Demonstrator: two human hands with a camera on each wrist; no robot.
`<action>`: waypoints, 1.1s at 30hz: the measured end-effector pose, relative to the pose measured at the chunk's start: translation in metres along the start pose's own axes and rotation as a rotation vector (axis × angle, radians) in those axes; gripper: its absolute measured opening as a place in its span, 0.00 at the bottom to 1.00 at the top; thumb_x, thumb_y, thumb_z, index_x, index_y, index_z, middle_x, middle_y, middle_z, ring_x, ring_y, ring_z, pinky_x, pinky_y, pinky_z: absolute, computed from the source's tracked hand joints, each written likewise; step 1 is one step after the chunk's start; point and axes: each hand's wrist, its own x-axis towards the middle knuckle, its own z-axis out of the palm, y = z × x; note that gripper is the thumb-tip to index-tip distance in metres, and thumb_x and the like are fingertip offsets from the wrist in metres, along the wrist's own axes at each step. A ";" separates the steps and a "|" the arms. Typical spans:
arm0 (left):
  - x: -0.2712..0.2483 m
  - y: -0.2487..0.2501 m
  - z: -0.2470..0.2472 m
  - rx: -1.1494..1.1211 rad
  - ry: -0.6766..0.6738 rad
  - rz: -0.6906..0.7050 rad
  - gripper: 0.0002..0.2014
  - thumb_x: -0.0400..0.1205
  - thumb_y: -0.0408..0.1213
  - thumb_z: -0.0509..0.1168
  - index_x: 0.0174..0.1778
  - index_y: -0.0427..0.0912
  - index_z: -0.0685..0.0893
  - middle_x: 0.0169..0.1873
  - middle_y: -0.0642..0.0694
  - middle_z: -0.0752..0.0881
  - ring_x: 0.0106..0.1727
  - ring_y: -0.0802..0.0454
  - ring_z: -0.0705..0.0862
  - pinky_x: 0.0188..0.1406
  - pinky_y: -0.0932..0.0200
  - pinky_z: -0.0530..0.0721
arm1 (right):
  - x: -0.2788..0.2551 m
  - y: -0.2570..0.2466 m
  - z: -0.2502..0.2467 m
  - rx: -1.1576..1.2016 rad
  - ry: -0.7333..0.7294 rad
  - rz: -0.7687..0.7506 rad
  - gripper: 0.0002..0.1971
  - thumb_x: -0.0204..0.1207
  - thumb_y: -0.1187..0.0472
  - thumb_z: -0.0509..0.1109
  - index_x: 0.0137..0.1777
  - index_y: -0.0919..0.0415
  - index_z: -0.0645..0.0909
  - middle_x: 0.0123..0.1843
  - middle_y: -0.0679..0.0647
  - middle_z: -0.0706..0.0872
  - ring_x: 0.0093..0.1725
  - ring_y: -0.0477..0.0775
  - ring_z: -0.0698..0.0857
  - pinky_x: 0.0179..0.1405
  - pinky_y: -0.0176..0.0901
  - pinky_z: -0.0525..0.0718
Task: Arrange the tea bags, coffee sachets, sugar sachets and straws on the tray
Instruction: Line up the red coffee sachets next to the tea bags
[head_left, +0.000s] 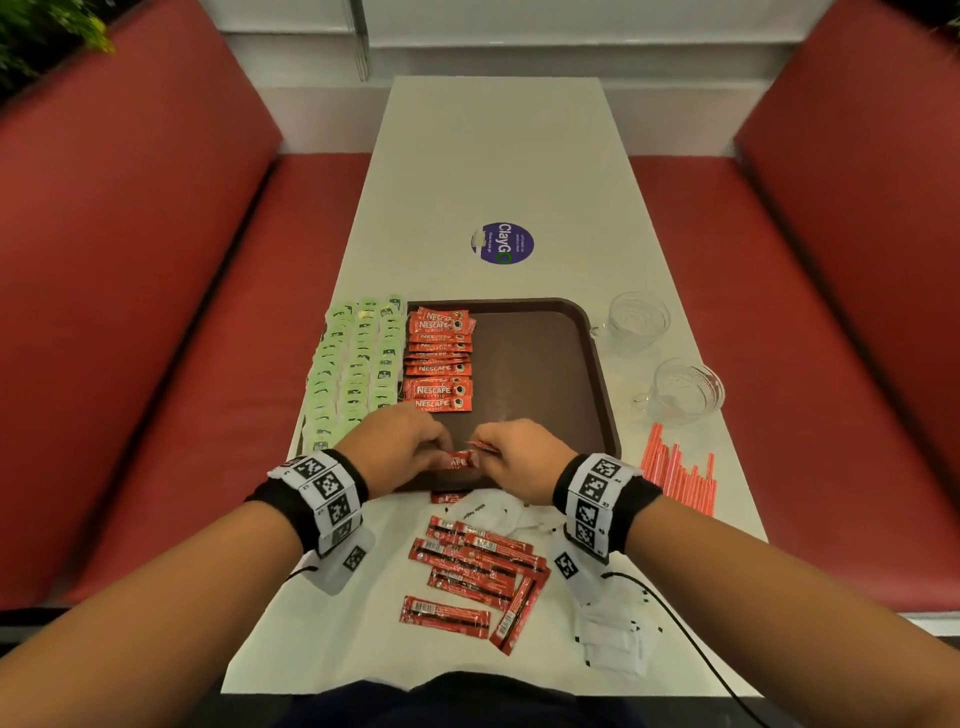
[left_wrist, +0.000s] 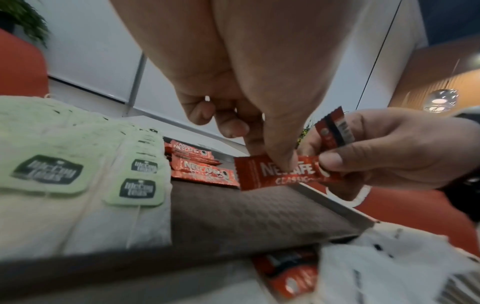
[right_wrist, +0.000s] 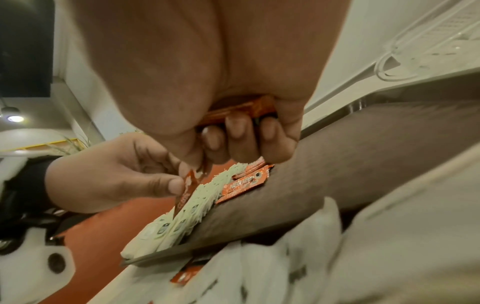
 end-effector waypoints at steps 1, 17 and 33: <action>0.007 -0.004 -0.001 0.027 0.003 -0.032 0.05 0.81 0.50 0.70 0.49 0.57 0.89 0.41 0.59 0.83 0.47 0.59 0.76 0.48 0.59 0.74 | 0.001 0.002 -0.001 0.025 0.001 0.029 0.07 0.85 0.57 0.62 0.57 0.53 0.80 0.47 0.52 0.88 0.42 0.50 0.82 0.45 0.46 0.80; 0.056 -0.028 0.006 0.229 -0.079 -0.183 0.09 0.77 0.53 0.73 0.52 0.60 0.87 0.48 0.59 0.85 0.56 0.54 0.79 0.59 0.52 0.77 | 0.013 0.019 -0.015 0.077 -0.002 0.186 0.03 0.78 0.63 0.65 0.46 0.54 0.74 0.41 0.50 0.81 0.41 0.53 0.80 0.39 0.44 0.77; 0.054 0.008 -0.009 -0.042 0.003 0.037 0.15 0.85 0.56 0.61 0.55 0.55 0.89 0.46 0.58 0.89 0.47 0.58 0.83 0.48 0.58 0.80 | 0.015 0.020 -0.014 0.010 0.026 0.138 0.06 0.84 0.62 0.65 0.48 0.50 0.75 0.46 0.45 0.77 0.46 0.50 0.78 0.45 0.39 0.73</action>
